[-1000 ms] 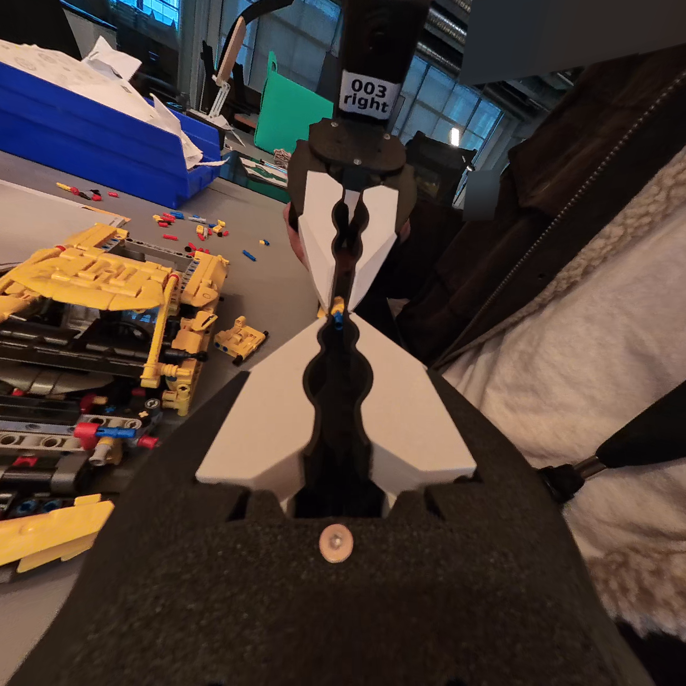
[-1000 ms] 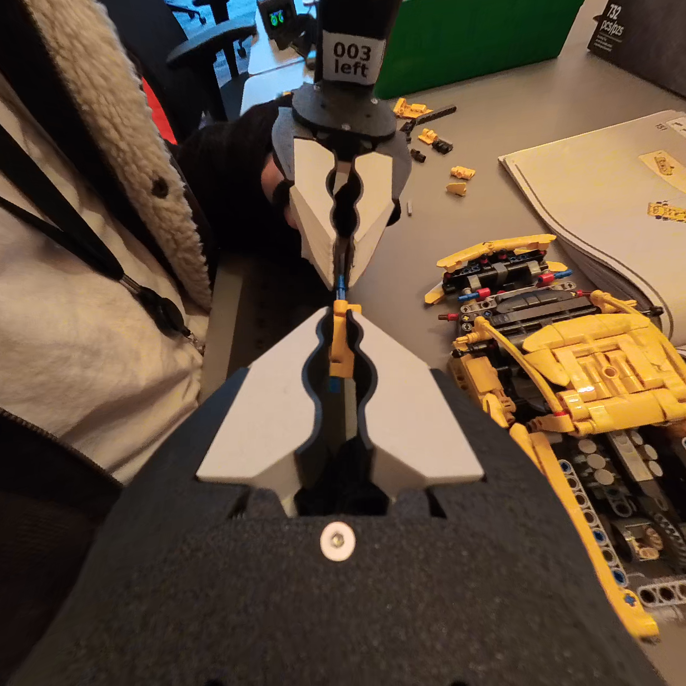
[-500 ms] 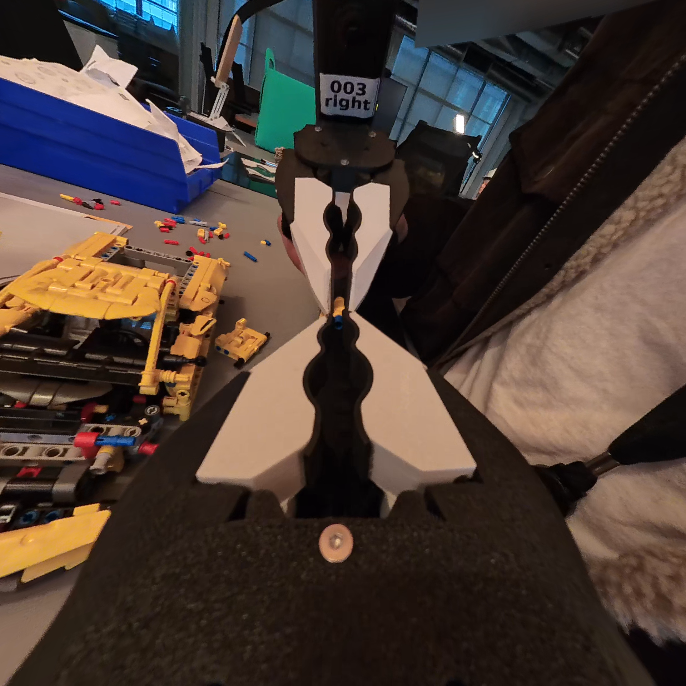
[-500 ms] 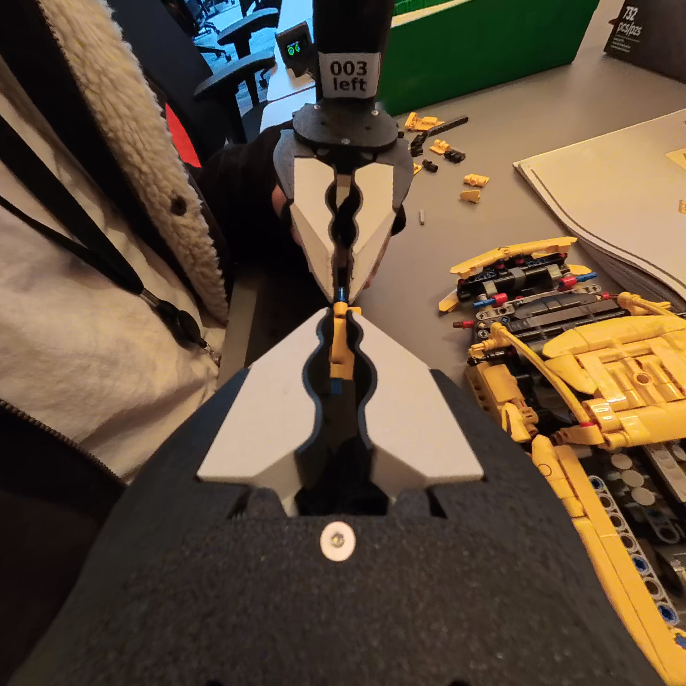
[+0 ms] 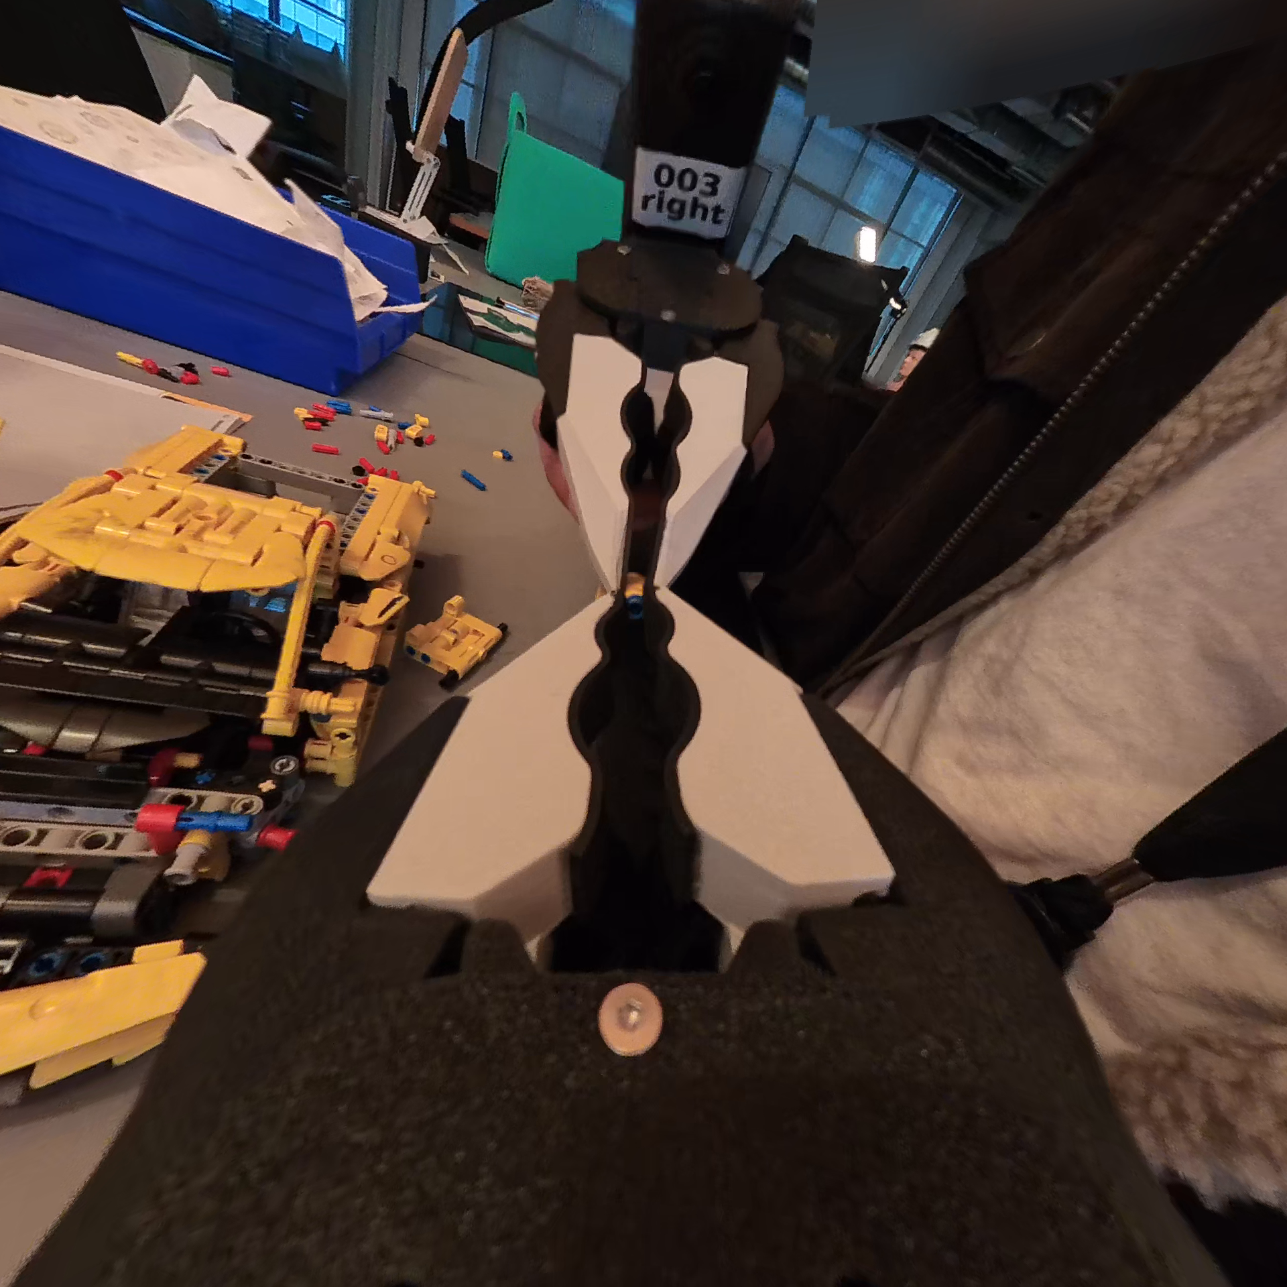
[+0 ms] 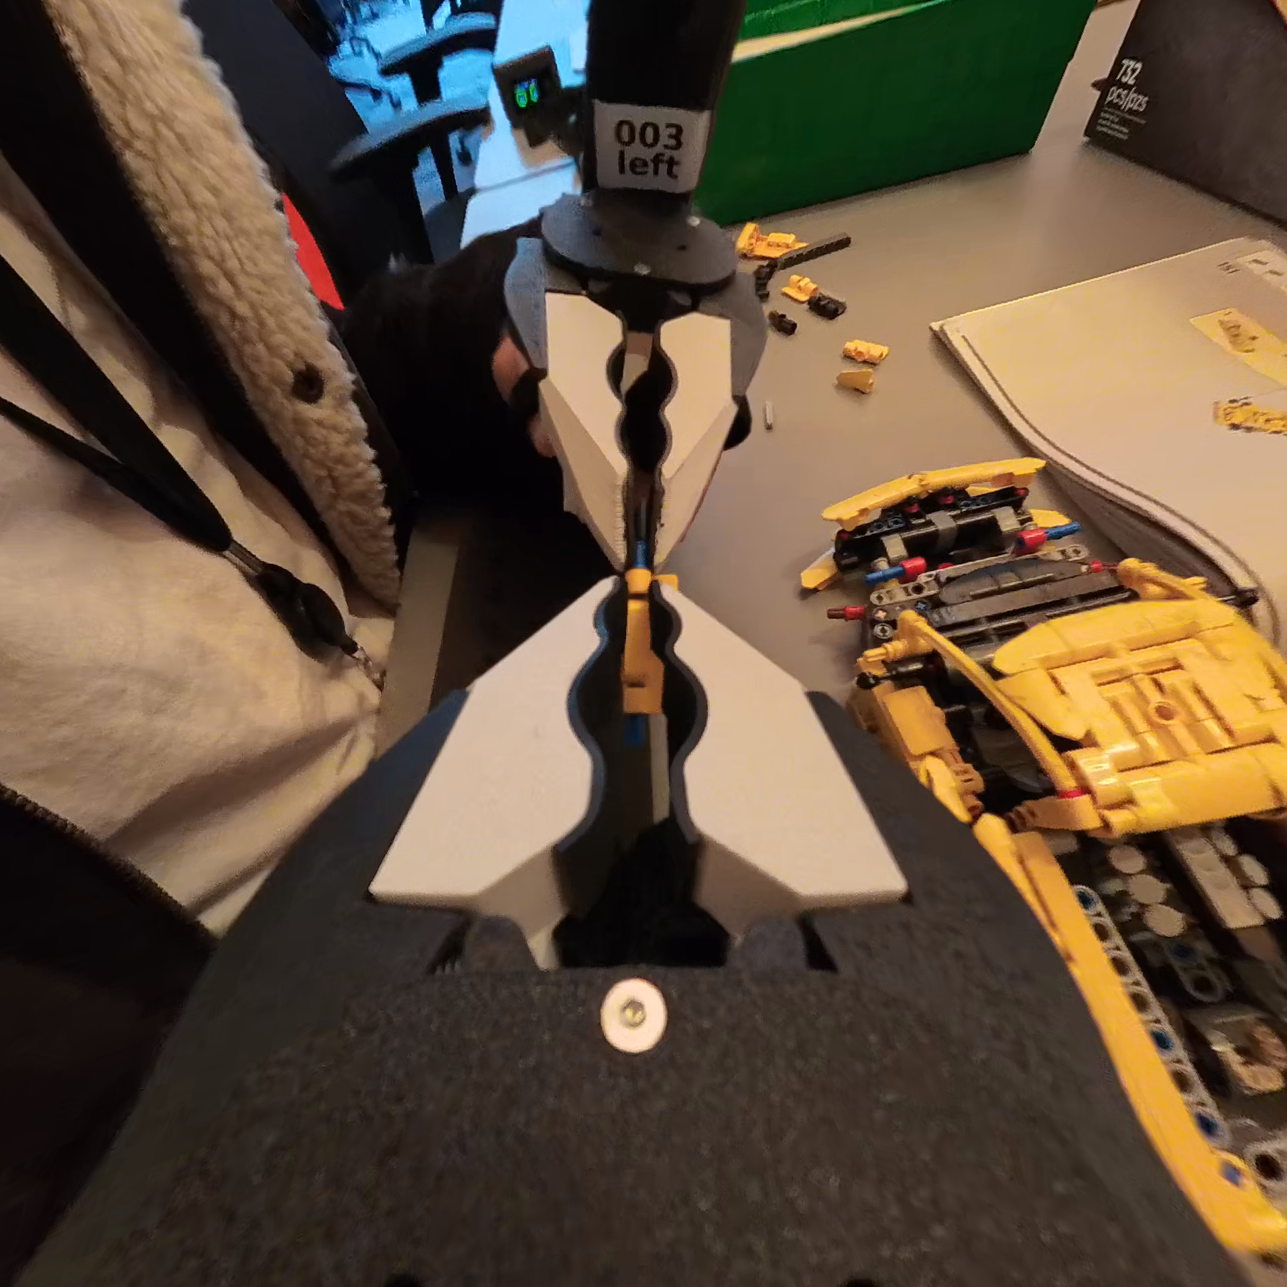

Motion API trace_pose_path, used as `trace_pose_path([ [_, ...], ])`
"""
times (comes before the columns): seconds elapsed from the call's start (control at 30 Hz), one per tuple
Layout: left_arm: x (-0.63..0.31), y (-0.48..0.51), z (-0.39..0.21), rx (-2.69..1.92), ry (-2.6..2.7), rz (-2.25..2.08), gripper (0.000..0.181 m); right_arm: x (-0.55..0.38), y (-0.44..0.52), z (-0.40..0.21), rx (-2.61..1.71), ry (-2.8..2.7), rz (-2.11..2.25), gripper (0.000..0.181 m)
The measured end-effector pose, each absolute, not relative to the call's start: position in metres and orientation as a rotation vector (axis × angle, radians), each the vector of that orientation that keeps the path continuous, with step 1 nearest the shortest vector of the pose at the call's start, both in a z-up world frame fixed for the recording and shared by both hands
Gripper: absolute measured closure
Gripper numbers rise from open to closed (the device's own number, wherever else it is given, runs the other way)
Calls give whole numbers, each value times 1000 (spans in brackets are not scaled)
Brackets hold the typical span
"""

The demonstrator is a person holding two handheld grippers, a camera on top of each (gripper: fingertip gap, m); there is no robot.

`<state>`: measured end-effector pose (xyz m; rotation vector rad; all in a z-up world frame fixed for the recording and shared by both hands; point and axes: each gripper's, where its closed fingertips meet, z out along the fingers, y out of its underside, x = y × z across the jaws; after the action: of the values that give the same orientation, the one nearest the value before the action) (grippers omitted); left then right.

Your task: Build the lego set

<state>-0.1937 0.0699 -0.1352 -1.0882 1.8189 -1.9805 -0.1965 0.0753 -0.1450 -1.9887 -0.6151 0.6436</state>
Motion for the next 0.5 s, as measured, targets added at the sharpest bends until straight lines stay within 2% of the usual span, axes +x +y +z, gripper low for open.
trace_pose_path([
  [0.03, -194, 70, -135, -1083, 1818, -1984, 177, -197, 75, -144, -2001, -648, 604, 176],
  [0.5, -195, 66, -142, -1079, 1873, -1902, 177, -196, 72, -151, -2049, -730, 476, 176],
])
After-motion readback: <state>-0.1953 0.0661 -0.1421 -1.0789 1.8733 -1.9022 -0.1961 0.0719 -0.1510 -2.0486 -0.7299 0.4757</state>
